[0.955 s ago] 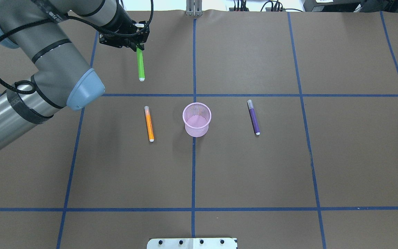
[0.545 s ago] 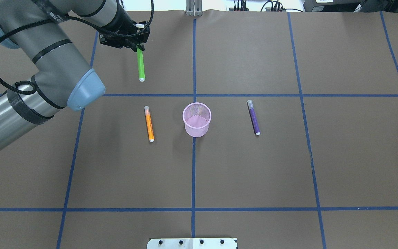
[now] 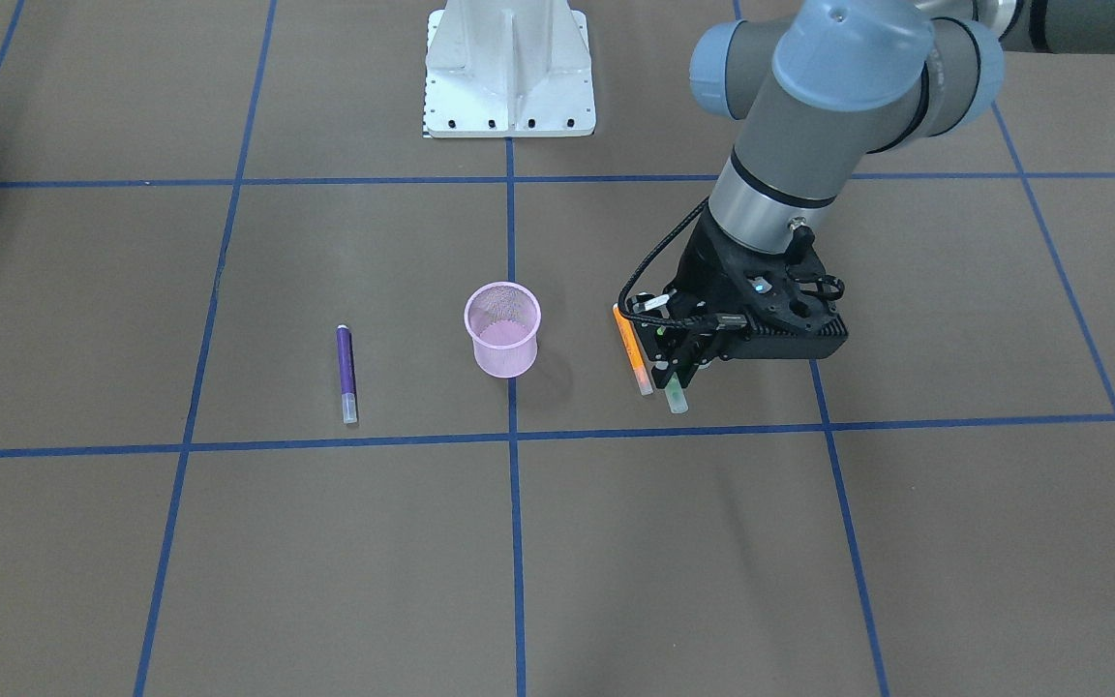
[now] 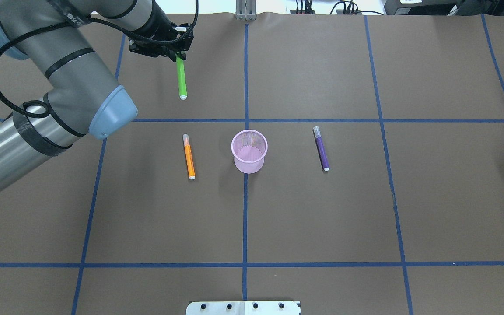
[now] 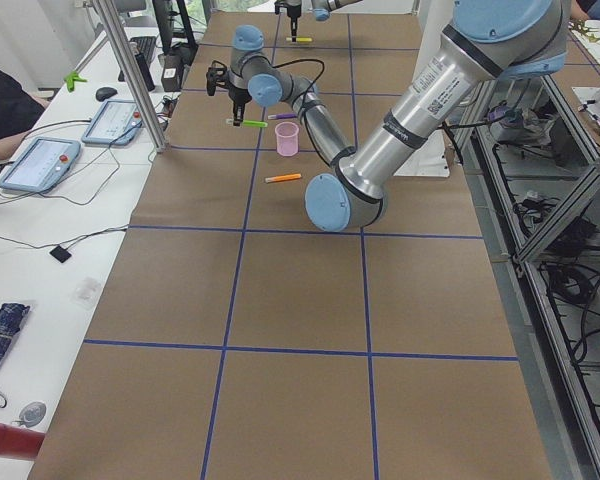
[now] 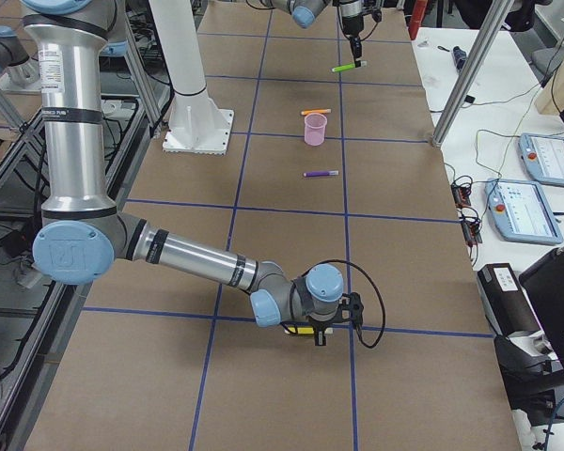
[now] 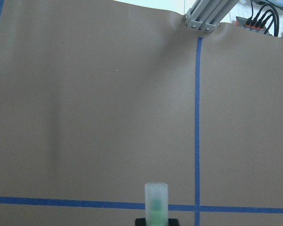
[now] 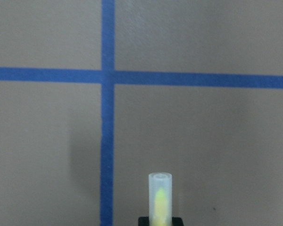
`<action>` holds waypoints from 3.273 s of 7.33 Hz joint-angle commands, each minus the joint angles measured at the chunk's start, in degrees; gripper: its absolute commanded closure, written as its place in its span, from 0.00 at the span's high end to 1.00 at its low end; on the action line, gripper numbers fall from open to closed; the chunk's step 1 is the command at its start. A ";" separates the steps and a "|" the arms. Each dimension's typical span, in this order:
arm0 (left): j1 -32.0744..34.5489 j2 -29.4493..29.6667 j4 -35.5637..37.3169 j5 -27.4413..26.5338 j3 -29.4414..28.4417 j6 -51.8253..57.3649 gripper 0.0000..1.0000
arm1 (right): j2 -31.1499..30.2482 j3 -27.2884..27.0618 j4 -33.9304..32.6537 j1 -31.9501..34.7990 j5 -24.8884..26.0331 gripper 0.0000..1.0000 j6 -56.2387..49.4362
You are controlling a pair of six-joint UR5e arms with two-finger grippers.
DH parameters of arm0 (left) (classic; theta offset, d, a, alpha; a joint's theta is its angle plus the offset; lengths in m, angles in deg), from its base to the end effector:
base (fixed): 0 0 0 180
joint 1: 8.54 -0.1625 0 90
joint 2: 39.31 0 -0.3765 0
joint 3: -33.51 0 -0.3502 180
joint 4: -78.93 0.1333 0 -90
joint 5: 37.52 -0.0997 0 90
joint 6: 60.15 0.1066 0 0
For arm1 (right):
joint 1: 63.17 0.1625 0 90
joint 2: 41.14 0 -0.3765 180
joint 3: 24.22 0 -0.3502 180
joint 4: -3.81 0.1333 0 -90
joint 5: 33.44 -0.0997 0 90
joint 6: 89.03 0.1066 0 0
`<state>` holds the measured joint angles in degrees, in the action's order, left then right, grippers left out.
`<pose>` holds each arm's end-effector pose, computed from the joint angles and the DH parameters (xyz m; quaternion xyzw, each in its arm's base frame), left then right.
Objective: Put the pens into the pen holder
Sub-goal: 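Lift the green marker upright with the left gripper, then carry the green marker over the pink cup with the left gripper, then release the green marker into the cup and move left gripper to orange marker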
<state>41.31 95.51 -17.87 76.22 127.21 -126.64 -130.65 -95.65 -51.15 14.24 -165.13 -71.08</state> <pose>0.3399 -0.5431 0.1407 0.1253 0.4732 -0.1045 0.8657 -0.0382 -0.4574 0.6947 0.0403 -0.3758 -0.0092 0.9258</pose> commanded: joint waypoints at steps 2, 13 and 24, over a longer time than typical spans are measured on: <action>-9.13 0.63 -3.89 -18.33 1.31 -6.52 0.00 | 2.39 -4.95 -0.50 4.05 -3.20 0.00 0.15; -27.26 0.19 -18.51 -48.44 -7.48 -11.21 0.00 | 7.76 -17.41 -25.52 5.56 -7.35 0.00 0.51; -11.10 -0.08 6.50 -7.59 -0.80 -5.05 0.97 | 12.69 -25.68 -34.16 0.47 -7.44 0.00 5.78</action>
<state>28.40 95.45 -16.54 63.32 126.60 -131.70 -118.04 -120.58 -85.18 15.36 -172.54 -65.50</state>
